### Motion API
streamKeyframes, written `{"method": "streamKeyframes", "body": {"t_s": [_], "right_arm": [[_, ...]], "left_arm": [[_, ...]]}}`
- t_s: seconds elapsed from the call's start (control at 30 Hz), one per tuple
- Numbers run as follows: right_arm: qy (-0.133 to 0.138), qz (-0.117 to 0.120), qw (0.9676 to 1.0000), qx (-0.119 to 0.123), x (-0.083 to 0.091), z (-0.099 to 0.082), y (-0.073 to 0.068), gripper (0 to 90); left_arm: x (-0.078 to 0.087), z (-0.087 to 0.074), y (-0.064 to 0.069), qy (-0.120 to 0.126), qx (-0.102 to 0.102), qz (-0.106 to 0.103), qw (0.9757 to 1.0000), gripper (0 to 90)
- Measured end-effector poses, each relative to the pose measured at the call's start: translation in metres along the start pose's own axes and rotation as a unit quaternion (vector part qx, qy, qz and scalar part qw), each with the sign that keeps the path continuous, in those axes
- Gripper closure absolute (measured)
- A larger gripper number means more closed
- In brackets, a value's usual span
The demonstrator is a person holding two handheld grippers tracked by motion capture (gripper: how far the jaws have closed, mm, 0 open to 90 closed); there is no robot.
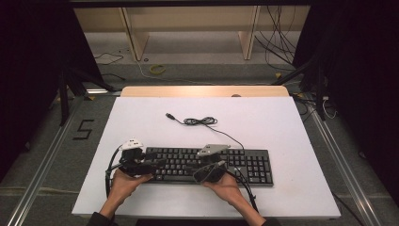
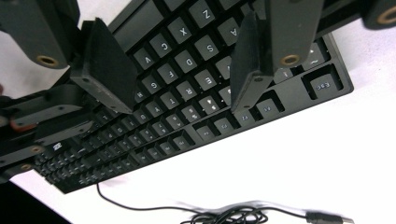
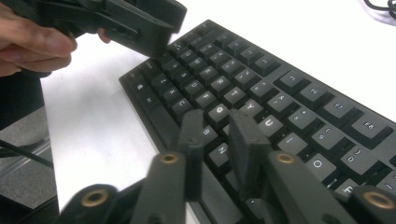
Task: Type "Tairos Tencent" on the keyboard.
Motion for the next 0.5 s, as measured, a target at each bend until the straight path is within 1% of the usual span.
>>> {"method": "streamKeyframes", "body": {"t_s": [0.27, 0.37, 0.5], "right_arm": [[-0.008, -0.003, 1.0000, 0.003, -0.0049, -0.0014, 0.0012, 87.5], [-0.010, -0.006, 0.9999, 0.004, -0.0067, -0.0018, 0.0024, 89.6], [-0.017, -0.010, 0.9998, 0.004, -0.0093, -0.0035, 0.0040, 90.0]], "left_arm": [[0.0062, -0.0026, 0.0035, 0.012, 0.002, -0.005, 0.9999, 36.3], [0.0078, -0.0038, 0.0049, 0.018, 0.003, -0.006, 0.9998, 35.1], [0.0102, -0.0053, 0.0060, 0.021, -0.002, -0.008, 0.9997, 34.6]]}}
Point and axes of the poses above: each handheld gripper's, and its own axes: x roughly backward along the jaws, z roughly out of its top, y roughly to its right, the point moved 10 cm from there along -x, roughly forward along the jaws, and after that the axes turned 3 degrees about -z, right-handed, at the moved point
